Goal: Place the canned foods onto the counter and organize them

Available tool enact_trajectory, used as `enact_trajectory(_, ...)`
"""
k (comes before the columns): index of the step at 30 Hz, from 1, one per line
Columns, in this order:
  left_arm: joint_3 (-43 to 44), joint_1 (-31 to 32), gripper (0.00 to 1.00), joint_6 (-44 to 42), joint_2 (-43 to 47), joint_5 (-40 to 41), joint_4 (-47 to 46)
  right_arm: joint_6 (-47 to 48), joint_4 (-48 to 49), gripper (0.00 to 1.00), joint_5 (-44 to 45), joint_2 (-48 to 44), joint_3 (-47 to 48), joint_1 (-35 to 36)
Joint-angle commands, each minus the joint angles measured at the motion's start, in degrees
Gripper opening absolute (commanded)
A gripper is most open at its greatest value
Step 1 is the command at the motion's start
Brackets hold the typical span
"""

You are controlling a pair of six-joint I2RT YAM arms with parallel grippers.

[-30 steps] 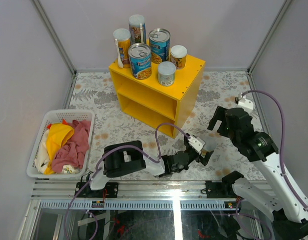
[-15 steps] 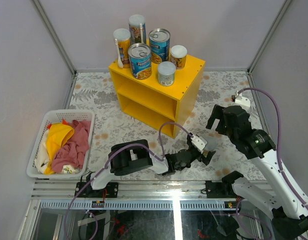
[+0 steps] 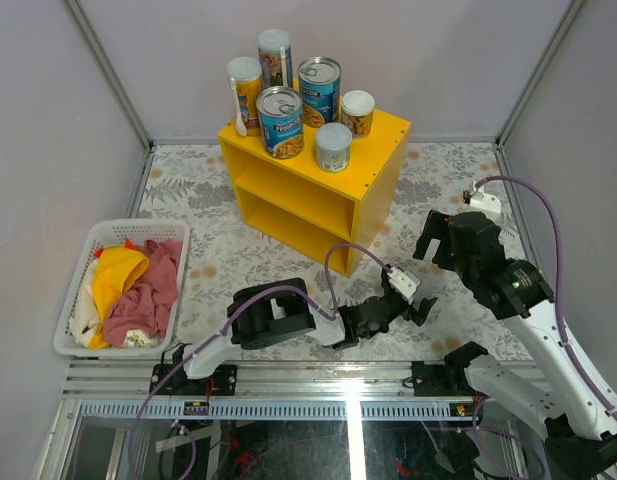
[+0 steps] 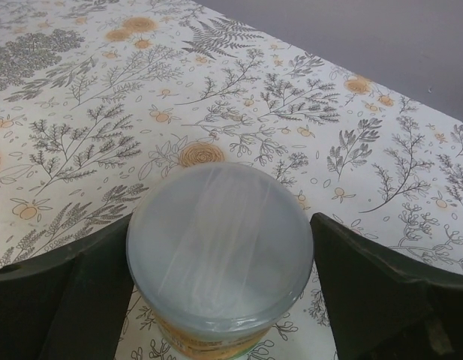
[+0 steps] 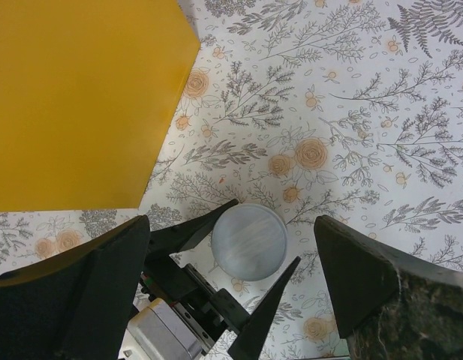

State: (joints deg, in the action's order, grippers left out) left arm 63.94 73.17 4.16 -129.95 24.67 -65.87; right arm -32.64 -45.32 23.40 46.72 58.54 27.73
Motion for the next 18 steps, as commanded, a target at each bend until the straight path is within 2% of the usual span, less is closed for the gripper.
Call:
enact_trajectory(1, 1.5, -0.4, 0.80, -1.4, -0.8, 2.2, -4.7, 1.9, 1.9, 0.98, 1.0, -0.7, 2.2, -0.3)
enact_trajectory(4, 1.5, -0.3, 0.46, -2.4, -0.6, 2.5, -4.7, 2.1, 2.0, 0.98, 1.0, -0.7, 2.3, -0.3)
enact_trajectory(5, 1.6, -0.3, 0.42, -2.9, -0.4, 2.5, -4.8, 2.1, 2.0, 0.98, 1.0, -0.8, 2.3, -0.3)
enact_trajectory(9, 1.5, -0.2, 0.38, -4.2, 0.8, 1.6, -5.0, 2.4, 2.1, 0.98, 1.1, -1.2, 2.1, -0.3)
enact_trajectory(12, 1.3, 0.2, 0.22, -5.4, 2.5, 0.9, -4.7, 2.8, 2.1, 0.98, 1.5, -1.6, 2.0, -0.3)
enact_trajectory(15, 0.9, 1.1, 0.01, -7.4, 5.2, 0.3, -3.0, 3.2, 2.3, 0.98, 2.0, -1.9, 1.9, -0.3)
enact_trajectory(18, 0.0, 2.5, 0.00, -10.1, 8.8, 0.8, -0.9, 3.5, 2.6, 0.98, 2.6, -2.4, 1.8, -0.3)
